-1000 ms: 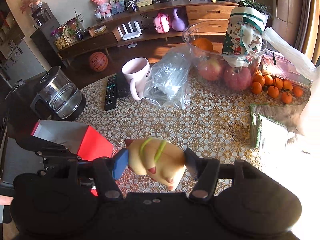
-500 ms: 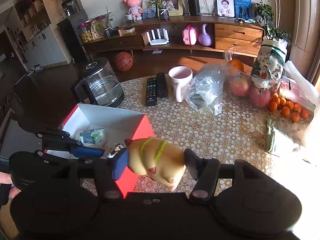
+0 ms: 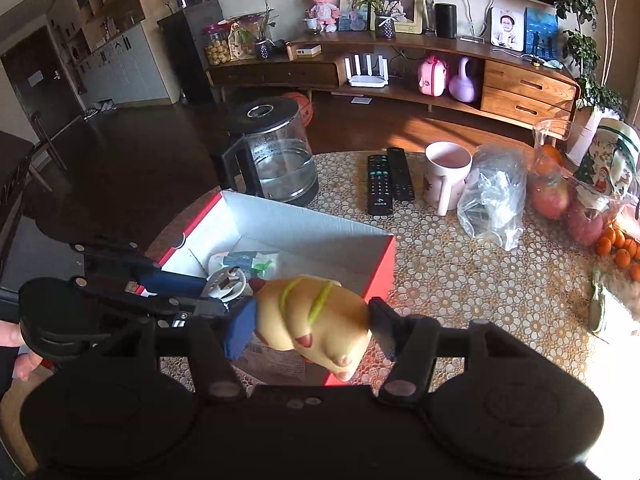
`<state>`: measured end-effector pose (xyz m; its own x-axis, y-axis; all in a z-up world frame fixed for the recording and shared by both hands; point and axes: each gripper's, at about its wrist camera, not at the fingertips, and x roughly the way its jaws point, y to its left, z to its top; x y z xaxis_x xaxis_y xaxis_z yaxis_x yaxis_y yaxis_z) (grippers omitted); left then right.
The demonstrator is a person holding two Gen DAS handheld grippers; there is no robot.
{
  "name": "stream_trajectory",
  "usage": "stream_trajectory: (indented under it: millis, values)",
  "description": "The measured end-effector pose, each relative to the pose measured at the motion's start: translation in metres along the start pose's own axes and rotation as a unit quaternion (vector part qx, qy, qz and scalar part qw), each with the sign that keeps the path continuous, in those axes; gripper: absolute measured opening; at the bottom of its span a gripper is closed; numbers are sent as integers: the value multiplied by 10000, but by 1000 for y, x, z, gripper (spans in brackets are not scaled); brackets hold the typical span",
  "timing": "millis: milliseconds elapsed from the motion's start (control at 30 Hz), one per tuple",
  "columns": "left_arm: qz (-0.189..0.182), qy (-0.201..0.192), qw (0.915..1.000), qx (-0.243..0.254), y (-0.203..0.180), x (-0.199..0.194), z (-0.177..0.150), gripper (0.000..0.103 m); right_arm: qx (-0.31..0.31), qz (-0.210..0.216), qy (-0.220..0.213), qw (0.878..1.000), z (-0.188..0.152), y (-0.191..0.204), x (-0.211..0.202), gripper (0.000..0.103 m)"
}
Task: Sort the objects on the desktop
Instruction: 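Carry the yellow toy and white cable over the red box, then lower both items into the box and open both grippers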
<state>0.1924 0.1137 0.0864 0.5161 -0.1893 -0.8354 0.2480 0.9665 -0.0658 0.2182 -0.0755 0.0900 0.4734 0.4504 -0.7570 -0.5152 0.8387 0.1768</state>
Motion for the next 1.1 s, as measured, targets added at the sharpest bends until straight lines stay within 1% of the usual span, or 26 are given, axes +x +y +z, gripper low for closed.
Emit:
stream_trajectory:
  millis: [133, 300, 567, 667, 867, 967, 1100]
  values:
    - [9, 48, 9999, -110, 19, 11, -7, 18, -86, -71, 44, 9999, 8, 12, 20, 61]
    - [50, 126, 9998, -165, 38, 31, -14, 18, -157, -140, 167, 9996, 15, 21, 56, 61]
    - [40, 260, 9994, -216, 62, 67, -18, 18, -104, -336, 332, 9988, 26, 18, 109, 61]
    - [9, 252, 9995, -162, 65, 77, -17, 18, -50, -368, 347, 9987, 30, 14, 126, 61]
    - [-15, 295, 9995, 65, 59, 95, -11, 18, 64, -448, 544, 9975, 36, 10, 162, 61]
    - [-14, 313, 9994, 145, 58, 104, -7, 18, 59, -510, 618, 9968, 36, 10, 177, 62]
    - [-14, 415, 9990, 173, 58, 119, -7, 18, 121, -482, 688, 9964, 34, 9, 191, 62]
